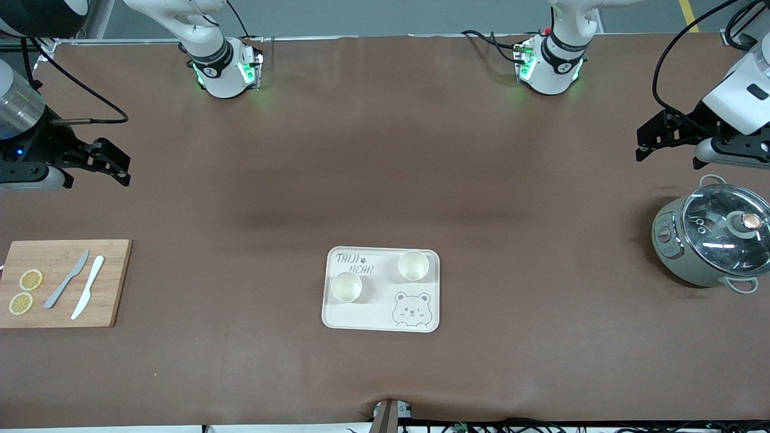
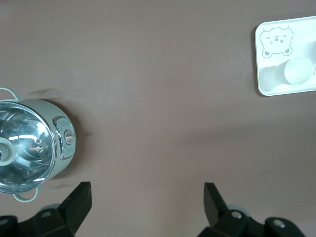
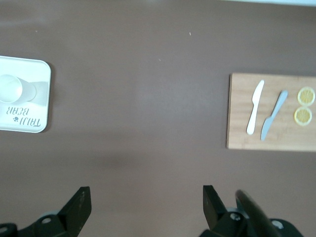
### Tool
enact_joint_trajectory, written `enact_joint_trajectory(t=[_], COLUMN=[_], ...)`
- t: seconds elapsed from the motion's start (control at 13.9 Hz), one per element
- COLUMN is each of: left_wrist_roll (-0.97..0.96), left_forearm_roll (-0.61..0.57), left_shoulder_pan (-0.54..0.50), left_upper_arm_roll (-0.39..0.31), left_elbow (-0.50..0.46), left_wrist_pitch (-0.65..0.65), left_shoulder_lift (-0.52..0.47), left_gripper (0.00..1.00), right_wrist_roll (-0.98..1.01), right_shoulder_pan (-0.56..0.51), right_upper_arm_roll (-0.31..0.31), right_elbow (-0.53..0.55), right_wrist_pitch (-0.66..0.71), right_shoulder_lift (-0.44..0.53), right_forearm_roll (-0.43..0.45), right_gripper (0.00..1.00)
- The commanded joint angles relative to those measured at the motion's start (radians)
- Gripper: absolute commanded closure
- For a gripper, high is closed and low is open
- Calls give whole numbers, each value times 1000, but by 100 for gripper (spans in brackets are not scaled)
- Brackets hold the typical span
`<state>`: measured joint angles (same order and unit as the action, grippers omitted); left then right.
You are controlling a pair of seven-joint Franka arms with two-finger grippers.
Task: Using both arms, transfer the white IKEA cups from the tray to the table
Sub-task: 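Move the left gripper over the white cup on the tray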
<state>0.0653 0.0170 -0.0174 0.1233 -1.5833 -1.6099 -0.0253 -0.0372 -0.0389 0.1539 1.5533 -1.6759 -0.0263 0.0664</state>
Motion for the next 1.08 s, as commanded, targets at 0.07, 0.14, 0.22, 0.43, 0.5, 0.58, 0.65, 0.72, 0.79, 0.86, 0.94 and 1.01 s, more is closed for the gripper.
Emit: enact_joint_trajectory(t=[0.07,0.14,0.22,0.43,0.5,0.58,0.65,0.72,0.79,0.86,0.94,1.01], left_wrist_roll=[19,19,19,19,19,18,5,-1,-22,-59,-85,-111], left_forearm_roll=[-20,-20,-20,-19,-19,-17,-17,-17,-18,-20,-19,-19], left_shoulder_pan=[-1,1,-1,-1,-1,-1,-1,-1,2,4,4,4], left_upper_arm_roll=[6,6,6,6,6,10,27,41,45,59,80,102], left_elbow=[9,9,9,9,9,9,12,31,40,49,72,92], left_wrist_pitch=[15,15,15,15,15,22,36,42,47,47,54,64], left_shoulder_lift=[-1,-1,-1,1,4,-2,-1,5,10,24,44,65], left_gripper=[0,0,0,0,0,0,0,0,0,0,0,0], right_wrist_roll=[42,48,51,48,45,46,46,46,46,46,46,45], right_shoulder_pan=[37,33,30,33,36,36,36,36,37,37,39,37], right_upper_arm_roll=[1,-2,-5,-4,-4,-4,-4,-4,-2,-2,-2,-1], right_elbow=[-9,-9,-9,-10,-10,-9,-9,-9,-9,-9,-9,-9], right_wrist_pitch=[-5,-2,2,10,18,18,18,18,18,18,25,33], right_shoulder_lift=[2,3,5,6,8,8,8,8,8,8,8,8], right_forearm_roll=[27,27,27,24,24,24,24,23,23,23,23,20], right_gripper=[0,0,0,0,0,0,0,0,0,0,0,0])
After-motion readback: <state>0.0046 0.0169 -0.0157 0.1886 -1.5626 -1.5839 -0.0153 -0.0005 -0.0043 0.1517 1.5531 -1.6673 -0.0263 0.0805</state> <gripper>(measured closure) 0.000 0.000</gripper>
